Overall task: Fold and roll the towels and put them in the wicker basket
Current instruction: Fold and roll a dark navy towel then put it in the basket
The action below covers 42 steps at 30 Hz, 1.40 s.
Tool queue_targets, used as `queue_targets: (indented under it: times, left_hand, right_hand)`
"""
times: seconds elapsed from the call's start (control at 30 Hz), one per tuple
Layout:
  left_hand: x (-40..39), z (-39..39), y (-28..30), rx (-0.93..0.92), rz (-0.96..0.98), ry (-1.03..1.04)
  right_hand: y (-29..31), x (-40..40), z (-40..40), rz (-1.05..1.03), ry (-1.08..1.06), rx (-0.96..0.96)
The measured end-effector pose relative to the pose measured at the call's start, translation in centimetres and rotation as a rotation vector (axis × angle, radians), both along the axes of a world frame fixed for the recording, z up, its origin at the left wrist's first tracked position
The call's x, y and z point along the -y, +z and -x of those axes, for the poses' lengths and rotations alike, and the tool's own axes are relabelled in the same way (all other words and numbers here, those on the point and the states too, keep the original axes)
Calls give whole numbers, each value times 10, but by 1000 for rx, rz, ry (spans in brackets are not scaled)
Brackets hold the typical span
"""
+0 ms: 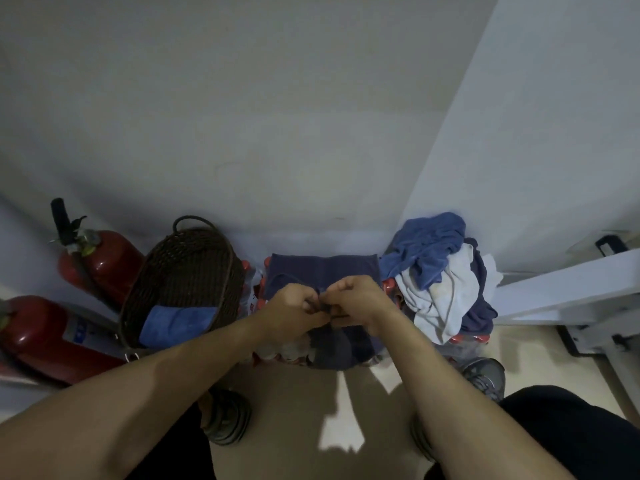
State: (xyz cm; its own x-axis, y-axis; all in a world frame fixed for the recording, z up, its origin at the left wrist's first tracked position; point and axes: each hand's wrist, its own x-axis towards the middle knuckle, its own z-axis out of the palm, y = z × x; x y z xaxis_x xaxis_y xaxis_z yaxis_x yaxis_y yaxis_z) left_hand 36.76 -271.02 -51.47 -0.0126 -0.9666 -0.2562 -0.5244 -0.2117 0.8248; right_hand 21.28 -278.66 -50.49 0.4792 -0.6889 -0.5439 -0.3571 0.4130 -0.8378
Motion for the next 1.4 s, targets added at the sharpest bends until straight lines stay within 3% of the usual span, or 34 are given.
queue_targets:
  times: [0.07,0.23,0.3,0.5,0.67,0.7,0.77,0.87,0.97,1.17,1.4]
  left_hand:
    - [7,-2,10,-53,-6,45]
    - [6,-1,23,-387,-29,279]
    - [7,2,27,-385,63,348]
    - [16,13,42,-463,160,408]
    - [20,0,63,-725,-119,245]
    - [20,-3,66,-696,-129,212]
    - [19,-10,69,-440,-41,104]
    - [19,-20,72,-122,174,-73]
    - [21,-25,75,150,413,-108]
    - [26,-27,84,174,631,-129]
    - [24,-29,90,-26,450,-146]
  right_hand:
    - [19,11,-11,150,106,-115]
    - [40,22,14,334,255,-107]
    - [35,13,26,420,324,-107]
    - [46,27,29,220,199,223]
    - [53,30,31,228,187,179]
    - [51,29,30,245,168,169]
    - [46,26,25,274,105,165]
    - [40,19,16,256,44,150]
    - [40,15,11,228,78,159]
    - [42,7,7,125,83,270]
    - [48,-4,5,-59,77,457]
